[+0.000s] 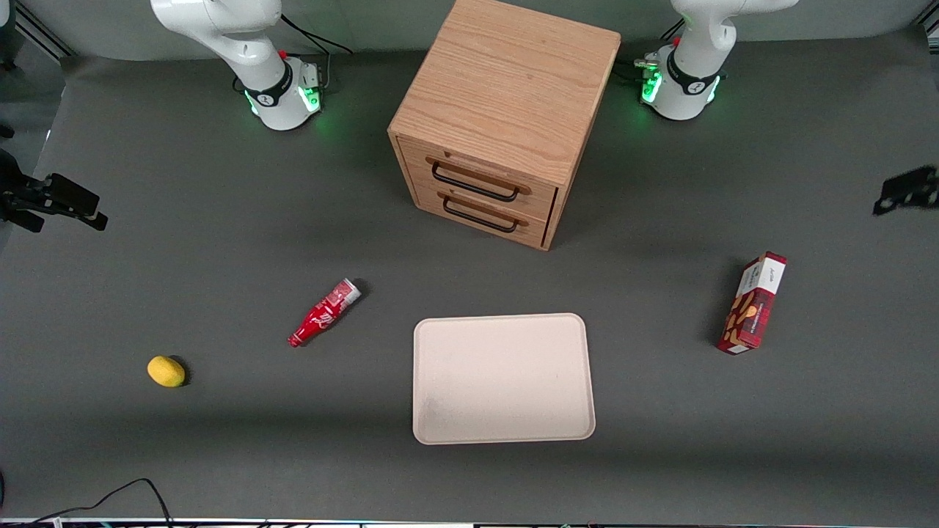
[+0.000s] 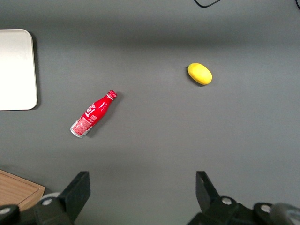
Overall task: Place red cookie box on tray
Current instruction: 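Move the open left gripper down over the red cookie box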
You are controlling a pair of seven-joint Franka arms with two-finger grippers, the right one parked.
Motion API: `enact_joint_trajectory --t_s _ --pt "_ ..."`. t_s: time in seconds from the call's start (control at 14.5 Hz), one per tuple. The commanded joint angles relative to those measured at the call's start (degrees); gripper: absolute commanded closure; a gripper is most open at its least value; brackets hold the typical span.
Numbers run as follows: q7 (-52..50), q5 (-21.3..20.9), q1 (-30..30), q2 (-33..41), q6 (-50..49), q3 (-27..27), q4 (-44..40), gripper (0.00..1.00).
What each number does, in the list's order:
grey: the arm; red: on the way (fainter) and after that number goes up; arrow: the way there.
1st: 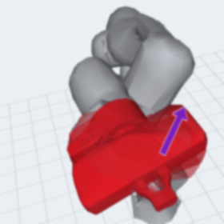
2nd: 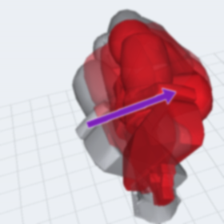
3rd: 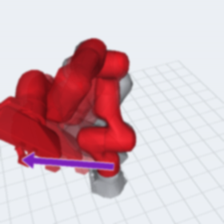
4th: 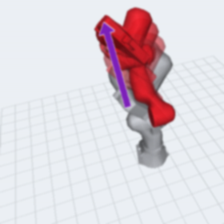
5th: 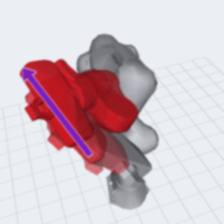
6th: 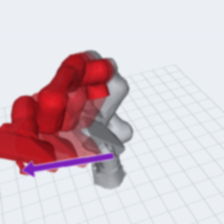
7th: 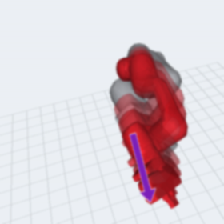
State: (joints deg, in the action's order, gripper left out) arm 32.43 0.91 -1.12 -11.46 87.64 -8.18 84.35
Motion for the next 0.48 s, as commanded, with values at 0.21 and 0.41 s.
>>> enact_joint_trajectory --t_s 0.21,0.41 --pt "6.4 4.5 -0.2 -8.1 18.7 -0.3 11.4 0.00" --pt "7.2 5.5 -0.2 -8.7 25.9 -0.3 17.9 0.00"
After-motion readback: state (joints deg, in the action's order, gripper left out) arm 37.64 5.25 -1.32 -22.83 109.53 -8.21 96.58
